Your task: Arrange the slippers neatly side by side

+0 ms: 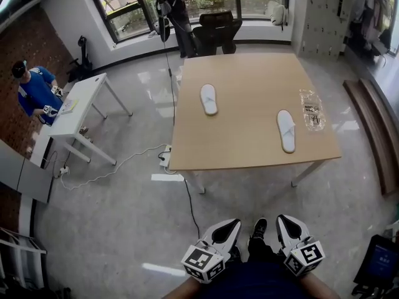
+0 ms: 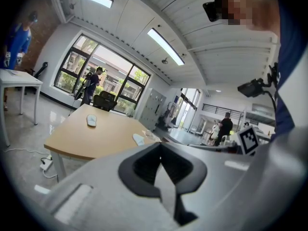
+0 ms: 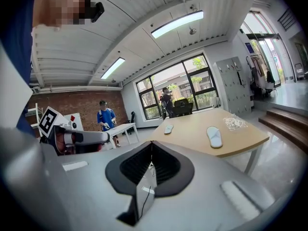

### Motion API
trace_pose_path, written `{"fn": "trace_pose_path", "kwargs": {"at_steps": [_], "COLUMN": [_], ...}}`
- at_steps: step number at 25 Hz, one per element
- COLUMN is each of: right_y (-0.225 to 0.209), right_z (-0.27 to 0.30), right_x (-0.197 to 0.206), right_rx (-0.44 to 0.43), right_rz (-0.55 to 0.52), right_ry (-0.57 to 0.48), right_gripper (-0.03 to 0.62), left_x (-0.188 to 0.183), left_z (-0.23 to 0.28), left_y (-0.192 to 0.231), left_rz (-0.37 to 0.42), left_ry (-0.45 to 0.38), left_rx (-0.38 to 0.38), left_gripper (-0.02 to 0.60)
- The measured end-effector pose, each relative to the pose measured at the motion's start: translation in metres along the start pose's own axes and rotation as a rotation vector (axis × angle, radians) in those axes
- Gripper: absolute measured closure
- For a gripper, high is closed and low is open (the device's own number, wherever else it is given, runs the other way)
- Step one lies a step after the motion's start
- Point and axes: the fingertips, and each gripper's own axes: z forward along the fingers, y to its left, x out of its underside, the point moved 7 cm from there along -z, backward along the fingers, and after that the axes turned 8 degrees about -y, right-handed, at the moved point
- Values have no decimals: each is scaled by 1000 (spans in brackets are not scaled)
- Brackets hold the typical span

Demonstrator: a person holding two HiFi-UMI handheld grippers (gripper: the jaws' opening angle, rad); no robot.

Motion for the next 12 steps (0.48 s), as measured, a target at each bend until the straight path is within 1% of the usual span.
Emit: {"fn": "trace_pose_path", "kwargs": {"at_steps": [7,10,12], "right_y": [-34,-53,-67], "right_z": [45,65,76], "right_x": [-17,-28,-34], "right_rx": [-66,-87,-96], "right_rz": [0,-6,-1], "right_ry": [-32,-42,-44], "right_gripper": [583,582,583], "left_x": [-16,-27,-26], "left_z": [42,67,83], "left_y": [14,18,22], "left_rz": [46,72,90], "left_ry": [-25,-20,-25], "left_rx": [-48,-77,-76], "left_gripper": [578,578,578]}}
